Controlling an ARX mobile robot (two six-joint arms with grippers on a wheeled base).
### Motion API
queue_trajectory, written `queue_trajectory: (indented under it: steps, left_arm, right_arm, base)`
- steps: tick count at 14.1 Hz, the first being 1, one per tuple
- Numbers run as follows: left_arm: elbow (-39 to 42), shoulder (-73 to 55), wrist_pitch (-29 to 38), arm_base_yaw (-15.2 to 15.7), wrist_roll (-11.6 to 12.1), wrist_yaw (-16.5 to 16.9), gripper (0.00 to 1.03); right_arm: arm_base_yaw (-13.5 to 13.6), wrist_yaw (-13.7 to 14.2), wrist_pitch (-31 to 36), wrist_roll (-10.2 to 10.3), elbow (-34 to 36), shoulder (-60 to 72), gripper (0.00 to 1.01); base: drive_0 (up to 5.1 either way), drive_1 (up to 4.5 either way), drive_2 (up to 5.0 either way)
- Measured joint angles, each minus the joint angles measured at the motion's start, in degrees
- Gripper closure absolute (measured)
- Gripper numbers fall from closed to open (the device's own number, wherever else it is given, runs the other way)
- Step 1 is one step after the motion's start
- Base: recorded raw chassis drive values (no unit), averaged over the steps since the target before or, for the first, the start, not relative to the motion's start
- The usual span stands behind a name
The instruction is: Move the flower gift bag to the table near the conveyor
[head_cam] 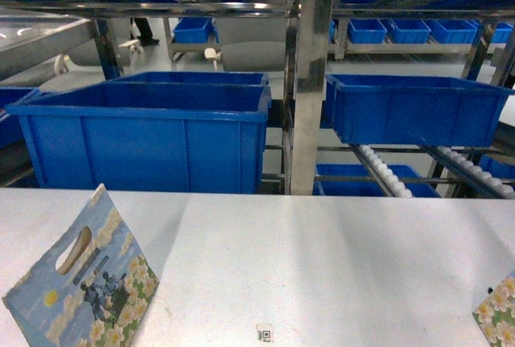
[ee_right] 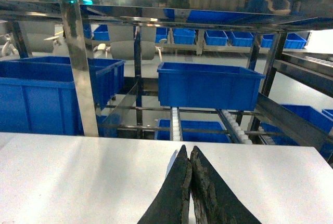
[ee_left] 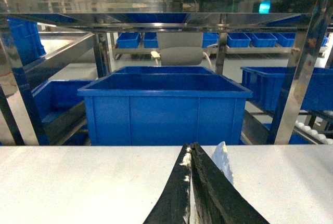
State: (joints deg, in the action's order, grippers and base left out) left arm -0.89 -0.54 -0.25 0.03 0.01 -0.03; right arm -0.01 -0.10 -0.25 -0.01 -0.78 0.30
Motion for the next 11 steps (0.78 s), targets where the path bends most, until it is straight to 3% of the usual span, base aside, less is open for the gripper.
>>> queue_trajectory:
  steps: [1,3,8,11]
  left_arm:
    - [0.00,0.00,0.00,0.00,0.02,0.00,0.87]
    - [0.00,0.00,0.00,0.00,0.02,0.00,0.55]
    - [0.00,0.00,0.00,0.00,0.07,0.00,0.03]
    - [0.00,0.00,0.00,0.00,0.02,0.00,0.05]
  right_arm:
    - [0.00,-0.02,0.00,-0.02,0.00,0.00,0.92]
    - [0.00,0.00,0.00,-0.02,0.00,0.00,0.59]
    - [0.00,0.00,0.00,-0.02,0.00,0.00,0.04]
    - [0.00,0.00,0.00,-0.02,0.00,0.00,0.03]
  base:
    - [0.0,0.00,0.0]
    - [0.0,0.00,0.0]
    - [0.0,0.00,0.0]
    - [0.0,0.00,0.0]
